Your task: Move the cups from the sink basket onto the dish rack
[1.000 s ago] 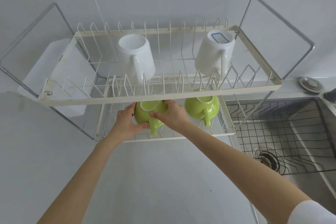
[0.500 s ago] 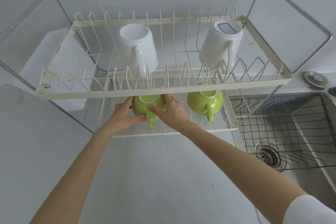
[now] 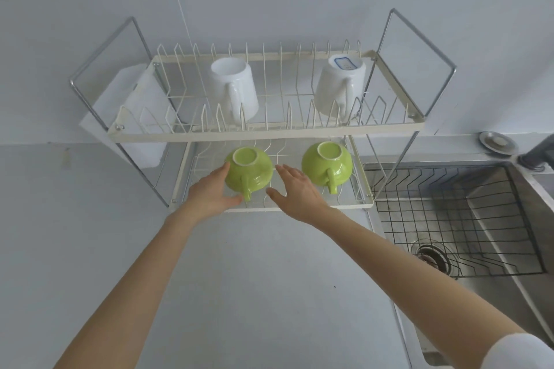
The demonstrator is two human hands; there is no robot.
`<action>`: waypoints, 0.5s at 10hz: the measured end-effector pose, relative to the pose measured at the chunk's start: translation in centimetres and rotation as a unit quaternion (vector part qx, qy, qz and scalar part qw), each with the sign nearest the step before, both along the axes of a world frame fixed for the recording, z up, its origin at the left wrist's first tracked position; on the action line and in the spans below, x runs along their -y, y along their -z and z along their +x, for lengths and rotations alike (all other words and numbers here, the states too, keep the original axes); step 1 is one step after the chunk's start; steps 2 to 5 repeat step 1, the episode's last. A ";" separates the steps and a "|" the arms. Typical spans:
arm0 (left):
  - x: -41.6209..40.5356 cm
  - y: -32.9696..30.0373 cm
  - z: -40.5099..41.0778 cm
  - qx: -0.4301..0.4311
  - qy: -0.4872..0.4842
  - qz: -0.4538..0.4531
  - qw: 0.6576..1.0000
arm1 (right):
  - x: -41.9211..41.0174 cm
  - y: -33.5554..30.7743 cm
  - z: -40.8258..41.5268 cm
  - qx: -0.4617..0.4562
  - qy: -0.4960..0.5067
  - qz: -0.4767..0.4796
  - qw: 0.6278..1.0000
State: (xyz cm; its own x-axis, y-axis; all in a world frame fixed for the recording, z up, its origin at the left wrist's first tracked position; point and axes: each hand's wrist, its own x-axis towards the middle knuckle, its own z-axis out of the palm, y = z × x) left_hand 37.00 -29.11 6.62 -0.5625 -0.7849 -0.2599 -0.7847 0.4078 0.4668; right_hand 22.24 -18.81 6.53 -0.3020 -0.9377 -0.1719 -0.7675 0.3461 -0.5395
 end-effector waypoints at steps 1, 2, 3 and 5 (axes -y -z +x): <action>-2.1 -0.9 -0.1 0.022 0.016 -0.041 0.999 | -2.0 -0.5 -0.2 -0.026 -0.018 0.009 0.999; -2.1 -0.9 -0.1 0.022 0.016 -0.041 0.999 | -2.0 -0.5 -0.2 -0.026 -0.018 0.009 0.999; -2.1 -0.9 -0.1 0.022 0.016 -0.041 0.999 | -2.0 -0.5 -0.2 -0.026 -0.018 0.009 0.999; -2.1 -0.9 -0.1 0.022 0.016 -0.041 0.999 | -2.0 -0.5 -0.2 -0.026 -0.018 0.009 0.999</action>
